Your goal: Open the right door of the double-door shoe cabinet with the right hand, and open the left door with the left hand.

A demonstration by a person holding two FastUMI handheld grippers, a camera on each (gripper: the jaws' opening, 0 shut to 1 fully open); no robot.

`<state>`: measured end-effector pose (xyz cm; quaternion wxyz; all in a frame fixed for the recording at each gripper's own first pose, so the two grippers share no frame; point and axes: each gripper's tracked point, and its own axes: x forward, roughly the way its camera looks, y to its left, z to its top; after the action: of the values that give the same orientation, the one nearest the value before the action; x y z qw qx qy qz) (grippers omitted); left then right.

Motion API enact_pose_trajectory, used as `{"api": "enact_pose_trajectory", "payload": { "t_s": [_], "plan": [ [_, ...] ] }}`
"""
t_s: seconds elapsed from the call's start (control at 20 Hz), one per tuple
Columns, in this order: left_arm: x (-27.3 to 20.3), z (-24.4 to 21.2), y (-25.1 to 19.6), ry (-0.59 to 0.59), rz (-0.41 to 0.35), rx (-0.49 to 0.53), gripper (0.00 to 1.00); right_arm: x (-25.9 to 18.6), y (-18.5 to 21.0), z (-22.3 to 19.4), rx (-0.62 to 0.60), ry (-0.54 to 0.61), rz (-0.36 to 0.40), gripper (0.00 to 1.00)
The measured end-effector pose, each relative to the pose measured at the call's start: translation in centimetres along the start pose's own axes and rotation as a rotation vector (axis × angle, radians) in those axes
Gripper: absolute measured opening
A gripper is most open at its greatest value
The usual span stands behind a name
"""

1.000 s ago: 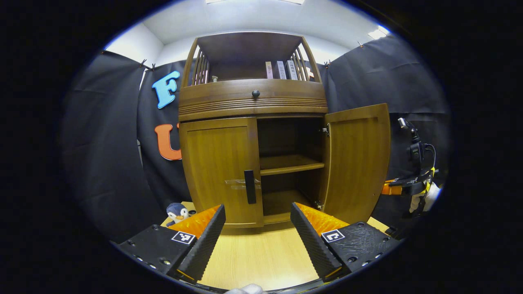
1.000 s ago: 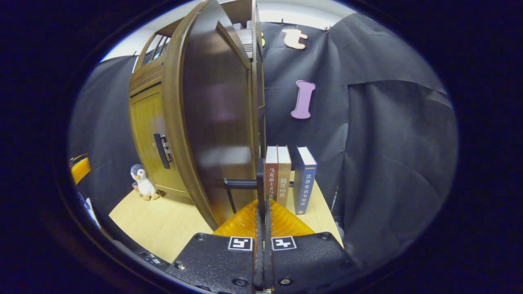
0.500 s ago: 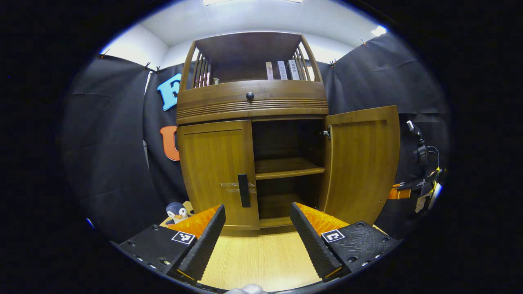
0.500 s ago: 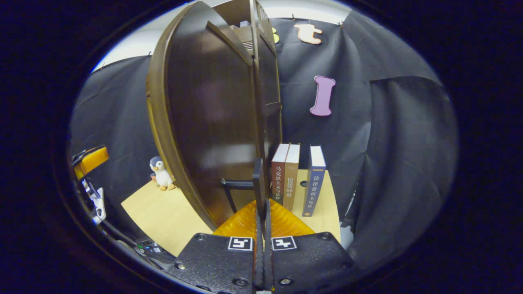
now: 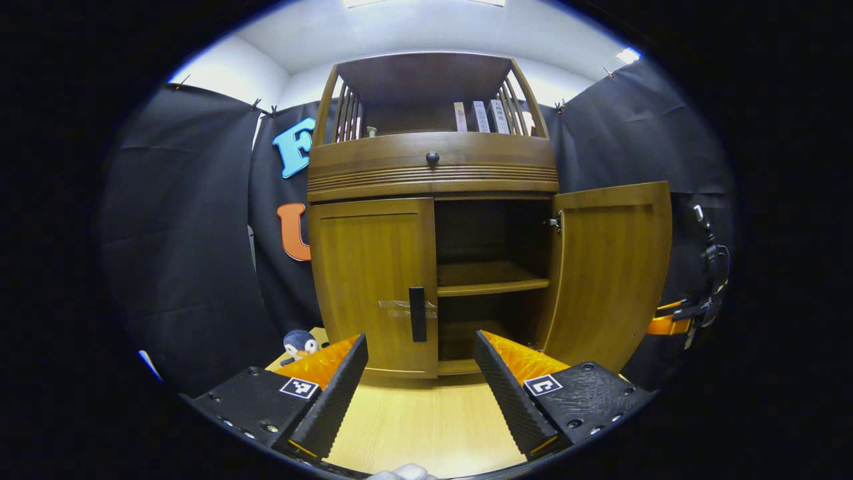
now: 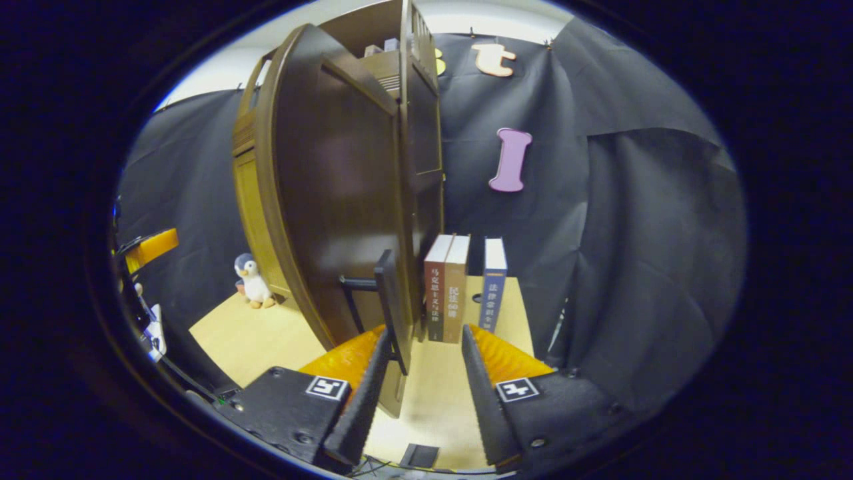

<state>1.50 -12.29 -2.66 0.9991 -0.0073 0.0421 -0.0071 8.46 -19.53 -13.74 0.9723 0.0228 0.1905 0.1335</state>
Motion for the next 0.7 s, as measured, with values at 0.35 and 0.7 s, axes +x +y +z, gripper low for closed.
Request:
{"api": "enact_pose_trajectory", "payload": {
  "t_s": [0.35,0.7],
  "plan": [
    [3.0,1.1,3.3,-0.024,-0.032,0.011,0.96,-7.3,1.9,6.0,0.013,-0.158,-0.211,0.9],
    [4.3,1.0,5.3,-0.027,-0.084,0.031,0.96,-7.6,10.9,8.4,0.042,-0.256,-0.259,1.0]
  ]
}}
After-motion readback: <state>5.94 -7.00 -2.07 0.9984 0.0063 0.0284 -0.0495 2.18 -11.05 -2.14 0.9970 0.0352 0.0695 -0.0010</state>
